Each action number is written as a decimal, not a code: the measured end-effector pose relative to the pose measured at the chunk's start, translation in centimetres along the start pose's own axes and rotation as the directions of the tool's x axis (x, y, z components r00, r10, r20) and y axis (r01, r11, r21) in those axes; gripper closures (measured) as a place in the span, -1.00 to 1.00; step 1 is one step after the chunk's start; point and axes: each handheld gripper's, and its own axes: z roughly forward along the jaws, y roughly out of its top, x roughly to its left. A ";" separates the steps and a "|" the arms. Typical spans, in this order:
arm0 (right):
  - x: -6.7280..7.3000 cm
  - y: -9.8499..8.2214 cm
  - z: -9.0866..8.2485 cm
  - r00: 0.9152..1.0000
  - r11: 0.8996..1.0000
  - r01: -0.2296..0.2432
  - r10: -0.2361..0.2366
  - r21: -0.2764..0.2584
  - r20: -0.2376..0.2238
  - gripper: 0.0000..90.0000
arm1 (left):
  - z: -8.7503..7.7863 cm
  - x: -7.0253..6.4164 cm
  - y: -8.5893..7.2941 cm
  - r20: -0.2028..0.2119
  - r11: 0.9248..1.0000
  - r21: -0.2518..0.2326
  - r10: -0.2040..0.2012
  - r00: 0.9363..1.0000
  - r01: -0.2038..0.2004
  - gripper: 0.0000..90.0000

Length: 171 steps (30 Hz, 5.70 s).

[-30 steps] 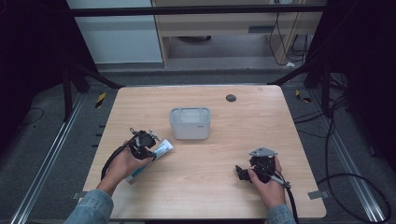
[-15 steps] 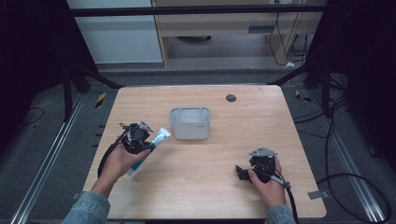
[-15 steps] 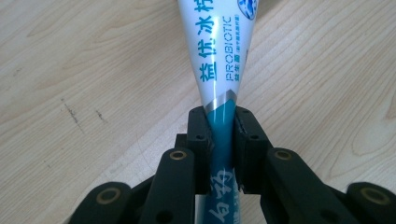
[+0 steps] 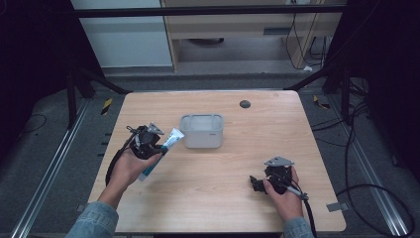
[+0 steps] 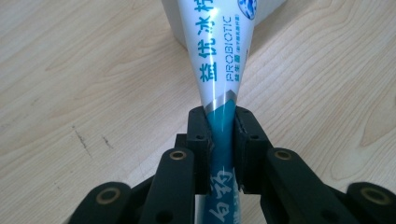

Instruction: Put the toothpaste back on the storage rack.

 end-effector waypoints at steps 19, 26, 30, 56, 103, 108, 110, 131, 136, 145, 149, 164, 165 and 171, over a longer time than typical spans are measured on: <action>-0.1 0.0 0.0 1.000 1.000 0.008 -0.008 0.001 -0.002 -0.99 | -1.6 -1.0 4.1 0.001 0.997 -0.069 0.035 0.999 -0.034 0.74; -0.1 0.1 0.0 1.000 1.000 0.006 -0.006 0.003 -0.007 -0.99 | -2.0 -1.2 5.6 0.005 0.995 -0.085 0.047 0.999 -0.046 0.74; 0.0 0.1 0.0 1.000 1.000 -0.009 0.010 0.007 -0.017 -0.99 | -2.2 -1.2 6.9 0.001 0.993 -0.100 0.056 0.998 -0.055 0.74; -0.4 0.0 0.0 0.999 1.000 0.027 -0.027 -0.001 -0.033 -0.99 | -0.6 0.8 13.0 0.039 0.979 -0.202 0.043 0.998 -0.034 0.74; -0.3 -0.5 -0.6 0.998 0.999 0.046 -0.046 0.001 -0.050 -0.99 | -2.3 -2.6 13.9 -0.087 0.851 -0.524 -0.054 0.995 0.000 0.73; -0.3 -0.5 -0.6 0.998 0.999 0.047 -0.046 0.001 -0.050 -0.99 | -1.7 -2.7 13.8 -0.079 0.840 -0.543 -0.072 0.994 0.018 0.73; -0.3 -0.5 -0.6 0.998 0.999 0.046 -0.046 0.001 -0.050 -0.99 | -1.5 -2.7 13.8 -0.073 0.829 -0.558 -0.085 0.994 0.030 0.73; -0.3 -0.5 -0.6 0.997 0.999 0.051 -0.051 -0.001 -0.051 -0.99 | 0.3 -2.8 12.9 -0.045 0.785 -0.614 -0.148 0.988 0.089 0.73; -0.3 -0.5 -0.6 0.997 0.999 0.052 -0.052 -0.001 -0.052 -0.99 | 0.9 -2.7 12.8 -0.036 0.789 -0.607 -0.141 0.989 0.091 0.73; -0.3 -0.5 -0.6 0.997 0.998 0.055 -0.055 -0.001 -0.056 -0.99 | 2.0 -2.3 13.1 -0.042 0.783 -0.615 -0.150 0.988 0.092 0.73; -0.4 -0.5 -0.6 0.997 0.998 0.057 -0.056 -0.001 -0.060 -0.99 | 2.7 -1.9 13.2 -0.046 0.787 -0.609 -0.156 0.987 0.096 0.73; -0.4 -0.6 -0.6 0.996 0.998 0.056 -0.056 -0.002 -0.064 -0.99 | 5.4 -1.3 11.9 -0.029 0.806 -0.581 -0.157 0.987 0.111 0.72; -0.4 -0.6 -0.6 0.996 0.998 0.056 -0.056 -0.002 -0.064 -0.99 | 5.6 -1.4 11.8 -0.027 0.808 -0.579 -0.155 0.988 0.111 0.72; -0.4 -0.6 -0.6 0.996 0.998 0.056 -0.056 -0.002 -0.064 -0.99 | 6.1 -1.6 11.6 -0.028 0.819 -0.564 -0.144 0.989 0.103 0.72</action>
